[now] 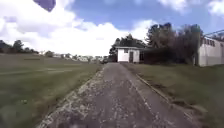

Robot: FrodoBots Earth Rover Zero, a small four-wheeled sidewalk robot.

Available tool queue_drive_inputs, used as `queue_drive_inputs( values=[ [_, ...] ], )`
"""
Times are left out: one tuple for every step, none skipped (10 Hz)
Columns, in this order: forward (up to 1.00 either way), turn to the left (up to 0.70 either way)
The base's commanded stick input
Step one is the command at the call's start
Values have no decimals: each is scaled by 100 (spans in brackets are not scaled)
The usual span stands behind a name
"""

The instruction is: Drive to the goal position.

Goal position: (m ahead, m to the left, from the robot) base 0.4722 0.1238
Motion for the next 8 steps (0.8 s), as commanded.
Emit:
queue_drive_inputs(
  values=[
    [100, 1],
    [100, 1],
    [100, 1],
    [100, 1],
    [100, 1],
    [100, 1],
    [100, -6],
    [100, -14]
  ],
)
